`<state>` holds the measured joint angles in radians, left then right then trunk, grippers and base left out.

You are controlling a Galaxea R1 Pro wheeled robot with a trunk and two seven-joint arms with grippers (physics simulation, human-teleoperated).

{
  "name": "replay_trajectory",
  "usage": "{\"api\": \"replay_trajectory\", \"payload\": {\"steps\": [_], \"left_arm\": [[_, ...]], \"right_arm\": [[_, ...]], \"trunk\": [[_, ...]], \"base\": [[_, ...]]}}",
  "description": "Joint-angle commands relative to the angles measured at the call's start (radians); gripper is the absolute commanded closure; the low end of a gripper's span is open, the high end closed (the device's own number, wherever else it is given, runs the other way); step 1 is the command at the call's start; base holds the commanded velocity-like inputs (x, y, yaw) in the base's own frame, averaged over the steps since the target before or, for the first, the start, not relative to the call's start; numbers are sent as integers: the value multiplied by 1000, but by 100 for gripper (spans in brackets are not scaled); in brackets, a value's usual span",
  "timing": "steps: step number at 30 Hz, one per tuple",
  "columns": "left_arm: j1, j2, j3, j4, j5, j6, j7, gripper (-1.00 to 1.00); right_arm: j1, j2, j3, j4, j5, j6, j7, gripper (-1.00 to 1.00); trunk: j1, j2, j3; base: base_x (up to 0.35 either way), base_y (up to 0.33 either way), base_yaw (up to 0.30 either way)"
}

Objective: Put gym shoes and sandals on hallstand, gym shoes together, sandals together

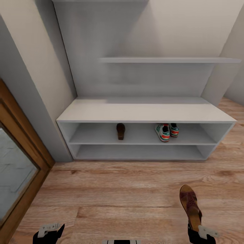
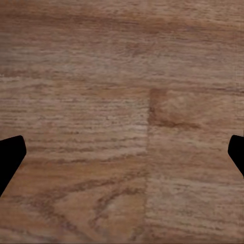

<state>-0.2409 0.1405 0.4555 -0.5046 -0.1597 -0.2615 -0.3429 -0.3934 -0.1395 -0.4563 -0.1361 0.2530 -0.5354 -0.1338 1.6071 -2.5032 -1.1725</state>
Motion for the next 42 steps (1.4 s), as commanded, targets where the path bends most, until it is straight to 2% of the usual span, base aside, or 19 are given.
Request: {"api": "replay_trajectory", "payload": {"steps": [1, 11, 20, 25, 26, 29, 30, 33, 34, 37, 38, 40, 42], "left_arm": [[-1, -1, 8, 1, -11, -5, -6, -100], [-1, -1, 8, 1, -11, -5, -7, -100], [-1, -4, -32, 2, -11, -5, -5, -100], [-1, -4, -38, 1, -11, -6, -6, -100], [-1, -4, -39, 1, -10, -6, -6, -100], [-1, -4, -40, 1, -10, -7, -5, -100], [-1, -4, -41, 1, -9, -7, -6, -100], [-1, -4, -41, 1, -9, -7, -6, -100], [-1, -4, -41, 1, -9, -7, -6, -100], [-1, -4, -41, 1, -9, -7, -7, -100], [-1, -4, -41, 1, -9, -7, -7, -100], [-1, -4, -41, 1, -9, -8, -7, -100], [-1, -4, -41, 1, -8, -16, -7, -100]], "right_arm": [[-1, 0, -4, 1, 10, -3, -6, 100], [-1, 5, -4, 0, 10, -3, -6, 100], [-1, 29, 0, 0, 14, -3, -3, 100], [-1, 78, 5, -12, 19, 1, -3, 100], [-1, 100, 6, -26, 21, 7, -4, 100], [-3, 138, 8, -58, 25, 36, -7, 100], [-6, 163, 9, -85, 29, 76, -11, 100], [-16, 200, 9, -138, 40, 164, -29, 100], [-26, 227, 10, -178, 52, 233, -48, 100], [-43, 269, 13, -235, 71, 337, -81, 100], [-54, 294, 18, -266, 82, 397, -102, 100], [-66, 314, 27, -287, 90, 444, -121, 100], [-92, 314, 47, -305, 97, 489, -143, 100]], "trunk": [[0, 0, -1], [0, 0, -1], [0, 0, -1], [0, 0, -1], [0, 0, -1], [0, 0, -1], [0, 0, -1], [0, 0, -1], [0, 0, -1], [0, 0, -1], [0, 0, -1], [0, 0, -1], [0, 0, -1]], "base": [[-44, 308, 0], [-13, 308, 0], [0, 207, 0], [0, 27, 0], [0, 10, 0], [0, 7, 0], [0, 3, 0], [0, 2, 0], [0, 1, 0], [0, 0, 0], [0, 0, 0], [0, 0, 0], [0, 0, 0]]}}
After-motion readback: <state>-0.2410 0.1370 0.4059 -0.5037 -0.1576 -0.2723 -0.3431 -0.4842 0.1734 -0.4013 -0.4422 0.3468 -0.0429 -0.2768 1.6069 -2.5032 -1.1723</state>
